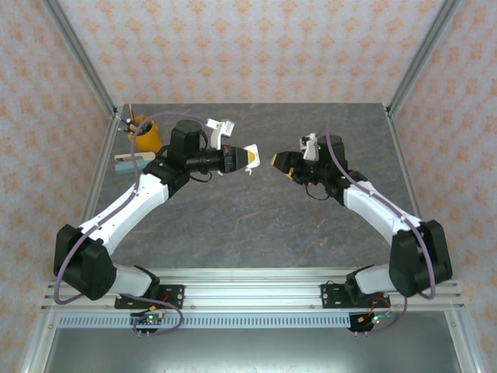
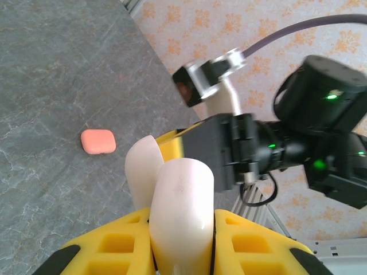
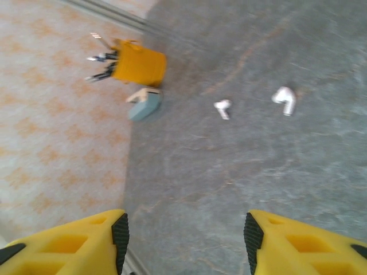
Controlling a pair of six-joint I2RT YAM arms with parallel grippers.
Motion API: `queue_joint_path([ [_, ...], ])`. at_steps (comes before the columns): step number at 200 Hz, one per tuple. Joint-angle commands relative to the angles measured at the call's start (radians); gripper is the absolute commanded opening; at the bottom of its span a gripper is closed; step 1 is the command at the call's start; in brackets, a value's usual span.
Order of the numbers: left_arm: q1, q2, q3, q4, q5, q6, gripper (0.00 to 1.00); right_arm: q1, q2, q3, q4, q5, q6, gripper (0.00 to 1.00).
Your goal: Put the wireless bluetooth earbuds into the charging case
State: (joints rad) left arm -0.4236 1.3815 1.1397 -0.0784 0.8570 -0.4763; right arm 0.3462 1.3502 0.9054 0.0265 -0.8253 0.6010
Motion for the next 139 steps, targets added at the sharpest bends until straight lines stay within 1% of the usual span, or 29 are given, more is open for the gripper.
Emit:
queue_joint_path([
  [1,0.003,0.013,0.019,0.028,0.04,0.018,0.0,0.001,-0.06,0.065,0.004,-0.097,-0.026,0.54],
  [28,0.002,0.029,0.032,0.055,0.046,0.001,0.0,0.001,-0.048,0.107,-0.004,-0.15,-0.03,0.49],
  [62,0.002,0.043,0.041,0.087,0.048,-0.023,0.0,0.011,-0.027,0.124,0.024,-0.182,-0.014,0.44],
  [108,0.003,0.059,0.048,0.147,0.049,-0.051,0.0,0.036,0.005,0.123,0.051,-0.17,-0.008,0.42],
  [113,0.002,0.06,0.05,0.152,0.05,-0.081,0.0,0.036,0.009,0.122,0.054,-0.166,-0.005,0.42],
  [139,0.0,0.062,0.051,0.168,0.053,-0.096,0.0,0.037,0.038,0.124,0.09,-0.159,0.014,0.39],
])
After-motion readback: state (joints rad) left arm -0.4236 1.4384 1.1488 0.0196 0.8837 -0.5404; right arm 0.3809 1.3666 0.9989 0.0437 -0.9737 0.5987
